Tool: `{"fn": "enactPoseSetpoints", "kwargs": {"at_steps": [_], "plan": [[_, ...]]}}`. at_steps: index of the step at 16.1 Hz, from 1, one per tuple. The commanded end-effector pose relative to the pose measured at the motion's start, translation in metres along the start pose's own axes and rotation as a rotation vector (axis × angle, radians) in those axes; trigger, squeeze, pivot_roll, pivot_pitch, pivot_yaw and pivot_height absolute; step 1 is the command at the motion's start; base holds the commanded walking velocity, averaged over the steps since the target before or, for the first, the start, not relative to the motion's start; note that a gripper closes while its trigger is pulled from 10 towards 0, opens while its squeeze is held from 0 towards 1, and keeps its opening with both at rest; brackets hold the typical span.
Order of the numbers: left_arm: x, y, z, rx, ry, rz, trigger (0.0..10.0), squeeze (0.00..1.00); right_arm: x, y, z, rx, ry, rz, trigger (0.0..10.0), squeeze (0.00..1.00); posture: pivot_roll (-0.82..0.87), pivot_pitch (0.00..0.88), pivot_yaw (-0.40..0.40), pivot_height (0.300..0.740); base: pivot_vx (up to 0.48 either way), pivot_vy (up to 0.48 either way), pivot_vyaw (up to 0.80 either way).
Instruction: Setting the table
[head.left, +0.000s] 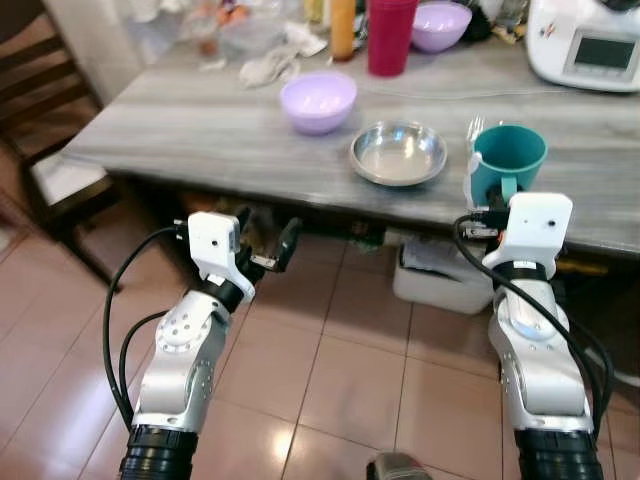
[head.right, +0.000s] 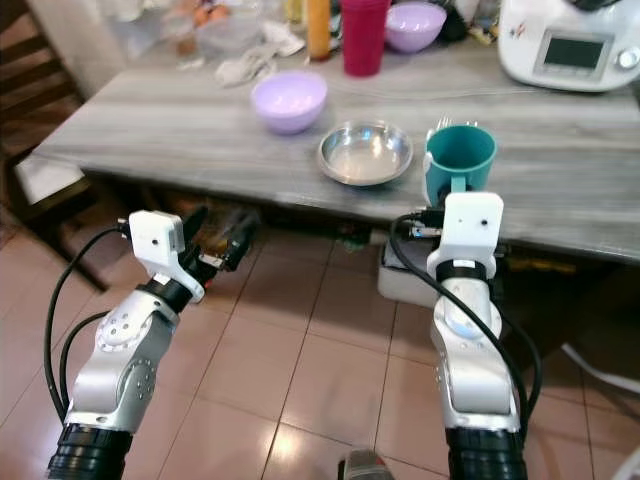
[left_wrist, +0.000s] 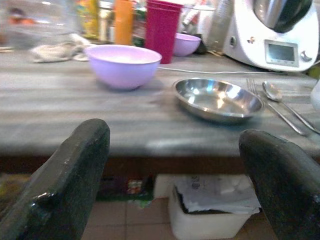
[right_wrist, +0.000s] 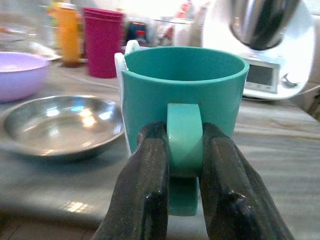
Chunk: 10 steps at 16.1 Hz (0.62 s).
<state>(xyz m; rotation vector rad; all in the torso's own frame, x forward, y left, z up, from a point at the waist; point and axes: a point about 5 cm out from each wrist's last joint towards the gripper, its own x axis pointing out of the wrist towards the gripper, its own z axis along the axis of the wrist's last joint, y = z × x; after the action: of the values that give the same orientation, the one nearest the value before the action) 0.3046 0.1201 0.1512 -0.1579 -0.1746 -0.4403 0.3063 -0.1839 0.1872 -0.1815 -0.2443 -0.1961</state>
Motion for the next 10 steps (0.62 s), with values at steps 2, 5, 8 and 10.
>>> {"fn": "enactPoseSetpoints", "kwargs": {"at_steps": [2,5,8,10], "plan": [[0.0035,-0.0076,0.0039,-0.006,-0.012,-0.028,10.0,0.00,0.0010,-0.0081,0.0058,-0.004,-0.025,-0.026,10.0,0.00,-0.25,0.157,0.053,0.740,0.480,0.000,-0.33],[0.0026,-0.0069,0.0046,-0.003,-0.009,-0.028,10.0,0.00,0.0017,-0.0078,0.0066,-0.002,-0.028,-0.027,10.0,0.00,-0.25,0.156,0.053,0.740,0.480,0.000,0.00],[-0.0006,-0.0077,0.0048,0.001,-0.005,-0.028,10.0,0.00,0.0027,-0.0067,0.0071,-0.005,-0.031,-0.024,10.0,0.00,-0.24,0.154,0.048,0.740,0.135,0.000,0.00],[-0.0051,-0.0079,0.0020,0.031,0.028,-0.032,10.0,0.00,0.0036,-0.0065,0.0077,-0.007,-0.033,-0.021,10.0,0.00,-0.24,0.154,0.048,0.740,0.000,0.000,0.00]]}}
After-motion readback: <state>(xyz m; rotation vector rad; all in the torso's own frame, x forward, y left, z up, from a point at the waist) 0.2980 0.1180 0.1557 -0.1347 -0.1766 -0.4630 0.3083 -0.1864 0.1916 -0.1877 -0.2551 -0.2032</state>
